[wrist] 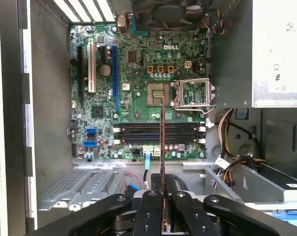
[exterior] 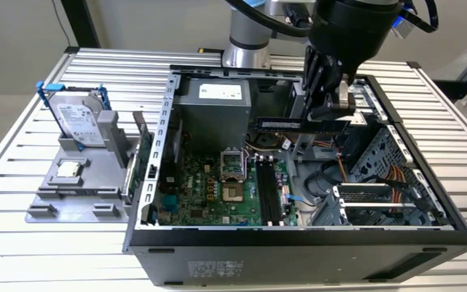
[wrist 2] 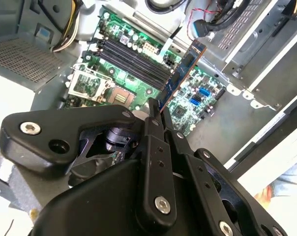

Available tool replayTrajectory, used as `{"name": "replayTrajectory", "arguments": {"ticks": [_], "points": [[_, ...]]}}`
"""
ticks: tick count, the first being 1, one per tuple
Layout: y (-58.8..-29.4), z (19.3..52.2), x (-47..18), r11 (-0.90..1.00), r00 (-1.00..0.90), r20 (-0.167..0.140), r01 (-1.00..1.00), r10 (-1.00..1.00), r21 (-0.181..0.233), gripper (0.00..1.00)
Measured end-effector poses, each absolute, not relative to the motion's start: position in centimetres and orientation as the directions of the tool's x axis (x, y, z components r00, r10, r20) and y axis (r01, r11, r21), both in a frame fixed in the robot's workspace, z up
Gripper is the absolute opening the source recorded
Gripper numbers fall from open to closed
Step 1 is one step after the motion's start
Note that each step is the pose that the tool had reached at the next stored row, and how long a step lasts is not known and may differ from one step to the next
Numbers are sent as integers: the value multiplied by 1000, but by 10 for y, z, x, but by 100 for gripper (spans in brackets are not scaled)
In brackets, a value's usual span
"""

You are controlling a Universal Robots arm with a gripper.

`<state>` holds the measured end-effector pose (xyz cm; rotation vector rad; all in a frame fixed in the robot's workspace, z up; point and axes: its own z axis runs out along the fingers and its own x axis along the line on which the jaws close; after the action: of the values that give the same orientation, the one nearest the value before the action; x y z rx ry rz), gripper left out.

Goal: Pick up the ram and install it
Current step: 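Pick up the ram and move it above insertion slot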

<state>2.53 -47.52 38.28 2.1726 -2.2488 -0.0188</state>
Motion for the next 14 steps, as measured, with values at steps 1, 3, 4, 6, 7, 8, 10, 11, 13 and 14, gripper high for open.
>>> {"name": "replayTrajectory", "arguments": {"ticks": [1, 3, 4, 6, 7, 8, 10, 11, 13, 14], "points": [[-475, 383, 25, 35, -35, 2, -999, -999, 19, 0], [-474, 383, 25, 38, -38, 2, -999, -999, 19, 0], [-474, 383, 25, 39, -39, 2, -999, -999, 19, 0], [-474, 383, 25, 39, -39, 2, -999, -999, 19, 0], [-474, 383, 25, 38, -38, 2, -999, -999, 19, 0], [-474, 383, 25, 38, -38, 2, -999, -999, 19, 0], [-474, 383, 25, 38, -38, 2, -999, -999, 19, 0], [-474, 383, 25, 38, -38, 2, -999, -999, 19, 0], [-474, 383, 25, 38, -38, 2, -999, -999, 19, 0], [-474, 383, 25, 38, -38, 2, -999, -999, 19, 0]]}}
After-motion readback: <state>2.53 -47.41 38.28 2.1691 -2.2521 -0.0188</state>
